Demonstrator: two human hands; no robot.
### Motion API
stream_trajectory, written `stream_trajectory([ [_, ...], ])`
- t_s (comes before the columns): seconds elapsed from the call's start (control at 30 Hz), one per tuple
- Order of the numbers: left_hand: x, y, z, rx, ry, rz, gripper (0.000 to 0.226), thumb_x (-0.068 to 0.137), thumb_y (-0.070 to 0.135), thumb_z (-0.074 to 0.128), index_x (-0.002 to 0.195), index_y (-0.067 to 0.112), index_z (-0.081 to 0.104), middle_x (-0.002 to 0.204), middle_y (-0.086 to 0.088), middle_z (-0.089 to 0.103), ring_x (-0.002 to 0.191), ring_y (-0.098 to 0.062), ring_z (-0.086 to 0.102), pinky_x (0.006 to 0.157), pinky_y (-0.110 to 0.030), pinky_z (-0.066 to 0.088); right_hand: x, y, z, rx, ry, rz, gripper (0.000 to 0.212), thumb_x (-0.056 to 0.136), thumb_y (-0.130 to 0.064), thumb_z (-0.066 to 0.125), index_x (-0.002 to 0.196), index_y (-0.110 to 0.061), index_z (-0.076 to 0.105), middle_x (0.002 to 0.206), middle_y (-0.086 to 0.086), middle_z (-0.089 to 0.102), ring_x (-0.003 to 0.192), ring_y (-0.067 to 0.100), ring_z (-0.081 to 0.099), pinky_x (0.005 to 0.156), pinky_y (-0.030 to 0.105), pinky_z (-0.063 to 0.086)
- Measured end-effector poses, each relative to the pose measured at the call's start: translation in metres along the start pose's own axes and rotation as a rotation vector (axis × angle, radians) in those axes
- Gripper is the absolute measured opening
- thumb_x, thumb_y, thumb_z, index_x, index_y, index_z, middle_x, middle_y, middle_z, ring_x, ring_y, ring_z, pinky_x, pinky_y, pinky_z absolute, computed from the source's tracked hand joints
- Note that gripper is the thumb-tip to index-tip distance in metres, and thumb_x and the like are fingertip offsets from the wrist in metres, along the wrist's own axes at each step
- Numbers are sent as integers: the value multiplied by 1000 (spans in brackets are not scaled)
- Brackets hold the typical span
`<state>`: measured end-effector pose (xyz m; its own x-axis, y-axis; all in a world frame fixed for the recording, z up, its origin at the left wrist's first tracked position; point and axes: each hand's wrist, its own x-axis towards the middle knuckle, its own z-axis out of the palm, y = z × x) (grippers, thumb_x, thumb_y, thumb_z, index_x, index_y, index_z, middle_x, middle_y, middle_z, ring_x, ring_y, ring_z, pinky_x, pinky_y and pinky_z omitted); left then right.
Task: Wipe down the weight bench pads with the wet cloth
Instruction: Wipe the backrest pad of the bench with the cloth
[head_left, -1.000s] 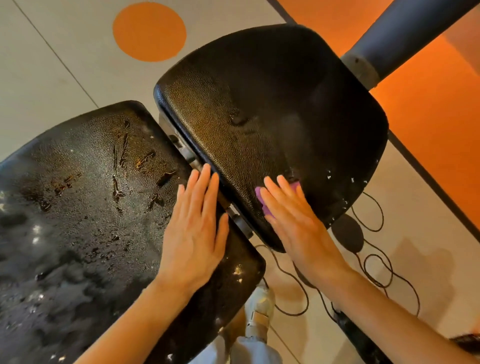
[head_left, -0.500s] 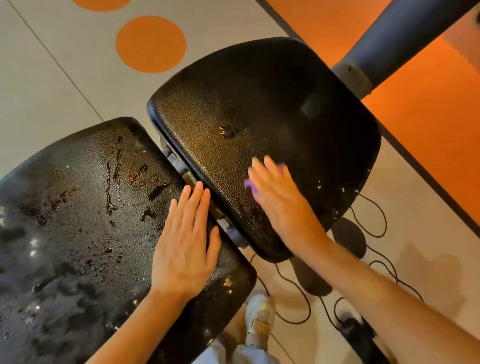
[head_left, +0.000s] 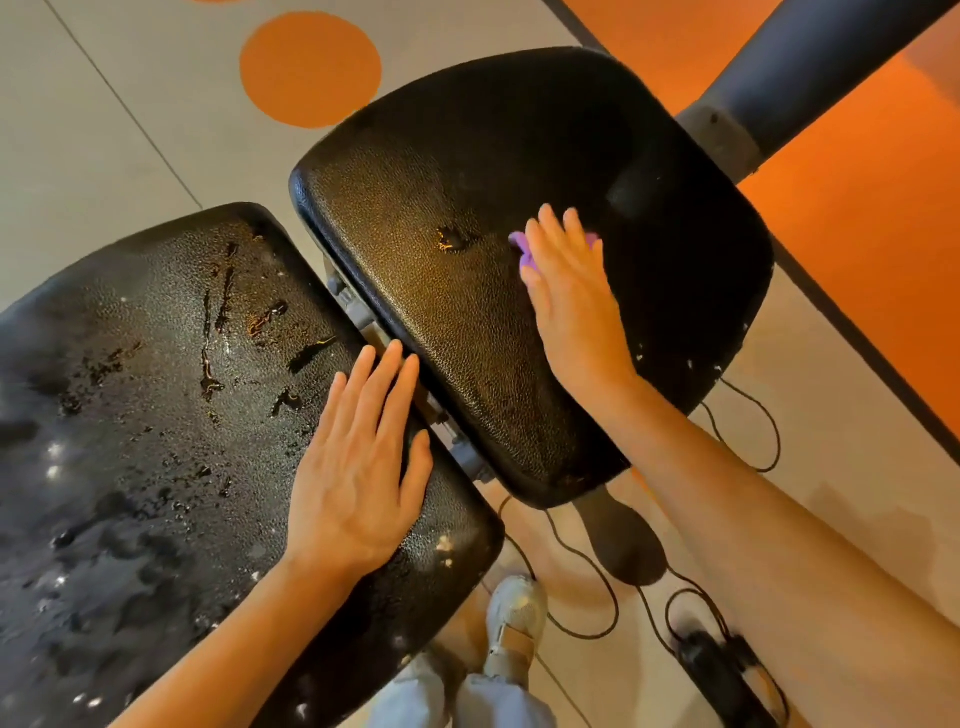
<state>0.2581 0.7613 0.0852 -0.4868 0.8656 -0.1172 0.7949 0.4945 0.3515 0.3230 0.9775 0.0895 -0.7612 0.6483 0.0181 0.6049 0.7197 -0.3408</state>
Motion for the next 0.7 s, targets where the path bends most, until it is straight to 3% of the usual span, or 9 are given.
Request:
stream_trajectory([
  [0.07, 0, 0, 0, 1, -7, 2, 61, 100, 34, 36, 155, 12, 23, 163, -5, 21, 153, -19, 6, 125, -37, 5, -17, -4, 0, -3, -5, -1, 42, 101, -13, 38, 142, -8, 37, 152, 13, 32, 145, 28, 20, 118, 50, 19],
  [0.17, -1, -1, 1, 6, -11, 2, 61, 100, 35, 35, 155, 13, 23, 163, -5, 21, 153, -20, 6, 125, -37, 4, -119, 5, -17, -96, -121, -239, 47, 98, -14, 40, 144, -10, 36, 153, 9, 33, 145, 26, 21, 113, 51, 29],
  [0.23, -1, -1, 0, 11, -7, -3, 61, 100, 35, 35, 155, 12, 23, 163, -5, 20, 153, -20, 6, 125, -38, 5, -150, 12, -25, -84, -186, -300, 48, 97, -18, 40, 145, -12, 35, 153, 6, 32, 145, 23, 21, 112, 49, 32],
  [0.4, -1, -2, 1, 9, -9, 7, 61, 100, 34, 35, 155, 12, 23, 163, -5, 20, 153, -19, 5, 125, -39, 6, -69, -47, 20, -63, -59, -183, 48, 93, -13, 55, 139, -9, 44, 150, 9, 38, 143, 26, 25, 117, 47, 21],
  [0.6, -1, -2, 0, -13, -11, 6, 60, 99, 33, 36, 155, 12, 24, 163, -4, 20, 153, -19, 6, 125, -36, 3, -167, -8, -13, -95, -219, -383, 62, 86, -6, 59, 144, -10, 38, 154, 6, 30, 146, 24, 18, 118, 44, 20],
  [0.7, -2, -2, -1, -21, -11, 24, 60, 100, 33, 36, 155, 17, 23, 164, -2, 18, 153, -19, 5, 125, -35, 3, -141, -5, -6, 27, -216, -376, 58, 89, 0, 54, 144, -8, 37, 154, 6, 31, 146, 21, 17, 118, 44, 20],
])
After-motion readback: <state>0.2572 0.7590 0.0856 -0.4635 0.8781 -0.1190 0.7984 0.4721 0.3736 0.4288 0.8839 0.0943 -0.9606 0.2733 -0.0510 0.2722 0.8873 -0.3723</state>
